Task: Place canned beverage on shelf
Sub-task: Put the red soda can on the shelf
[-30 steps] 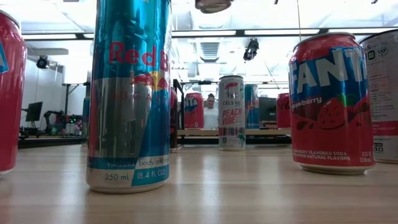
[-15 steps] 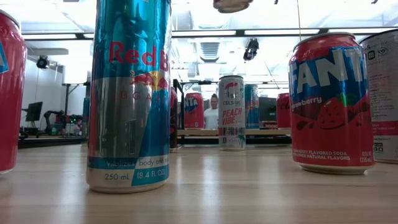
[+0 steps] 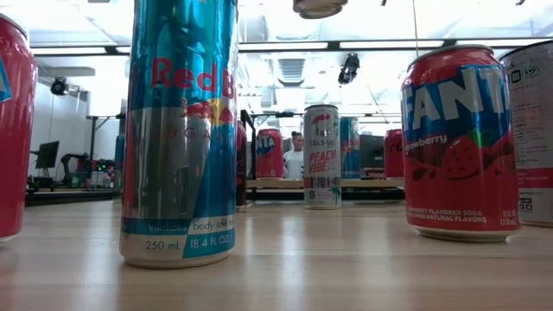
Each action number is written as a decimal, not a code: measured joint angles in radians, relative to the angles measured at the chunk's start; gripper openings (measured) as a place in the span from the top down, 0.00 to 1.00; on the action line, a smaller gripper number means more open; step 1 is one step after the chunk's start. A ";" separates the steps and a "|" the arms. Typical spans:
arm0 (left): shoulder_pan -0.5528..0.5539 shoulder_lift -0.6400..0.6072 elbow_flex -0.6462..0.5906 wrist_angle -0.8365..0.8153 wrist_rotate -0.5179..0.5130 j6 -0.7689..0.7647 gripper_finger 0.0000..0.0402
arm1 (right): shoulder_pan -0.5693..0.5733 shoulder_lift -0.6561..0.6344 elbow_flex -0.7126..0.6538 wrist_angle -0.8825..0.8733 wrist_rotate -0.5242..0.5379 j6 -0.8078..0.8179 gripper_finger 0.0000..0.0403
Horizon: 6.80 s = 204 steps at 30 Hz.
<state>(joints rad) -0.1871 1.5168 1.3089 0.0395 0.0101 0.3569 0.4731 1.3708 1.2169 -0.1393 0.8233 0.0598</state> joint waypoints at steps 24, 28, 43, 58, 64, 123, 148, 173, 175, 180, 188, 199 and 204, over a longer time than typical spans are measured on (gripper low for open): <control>-0.001 -0.090 0.007 -0.017 -0.044 0.082 0.14 | -0.095 -0.001 0.038 -0.013 0.023 0.022 0.30; 0.001 -0.136 0.007 -0.048 -0.050 0.084 0.13 | -0.144 -0.017 0.038 -0.070 0.023 0.030 0.30; -0.009 -0.389 -0.305 0.052 -0.074 -0.029 0.12 | -0.323 -0.204 -0.165 -0.212 -0.011 0.280 0.30; -0.007 -0.763 -0.654 0.302 -0.080 0.027 0.12 | -0.337 -0.499 -0.539 -0.198 0.149 0.647 0.30; -0.006 -0.864 -0.693 0.286 -0.080 0.038 0.12 | -0.394 -0.496 -0.600 -0.110 0.172 0.647 0.30; -0.006 -0.968 -0.703 0.137 -0.291 0.086 0.12 | -0.550 0.002 -0.627 0.086 0.322 0.961 0.20; -0.006 -0.965 -0.703 0.129 -0.291 0.099 0.12 | -0.564 -0.184 -0.627 0.093 0.331 0.822 0.14; -0.006 -0.907 -0.703 0.154 -0.291 0.106 0.12 | -0.532 -0.337 -0.167 -0.601 -0.280 0.651 0.64; -0.006 -0.905 -0.703 0.165 -0.291 0.106 0.12 | -0.532 -0.306 -0.108 -0.731 -0.327 0.680 0.73; -0.006 -0.894 -0.703 0.169 -0.291 0.121 0.12 | -0.532 -0.223 -0.006 -0.949 -0.470 0.699 0.92; -0.006 -0.835 -0.703 0.169 -0.291 0.183 0.12 | -0.532 -0.128 0.022 -1.112 -0.621 0.697 0.97; -0.006 -0.767 -0.703 0.230 -0.295 0.217 0.12 | -0.576 -0.100 0.020 -1.124 -0.667 0.635 0.97; -0.006 -0.765 -0.700 0.230 -0.381 0.223 0.12 | -0.640 -0.105 0.020 -1.122 -0.665 0.586 0.97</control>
<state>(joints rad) -0.1928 0.7513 0.6090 0.2699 -0.3710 0.5799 -0.1673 1.2661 1.2373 -1.2614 0.1585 0.6457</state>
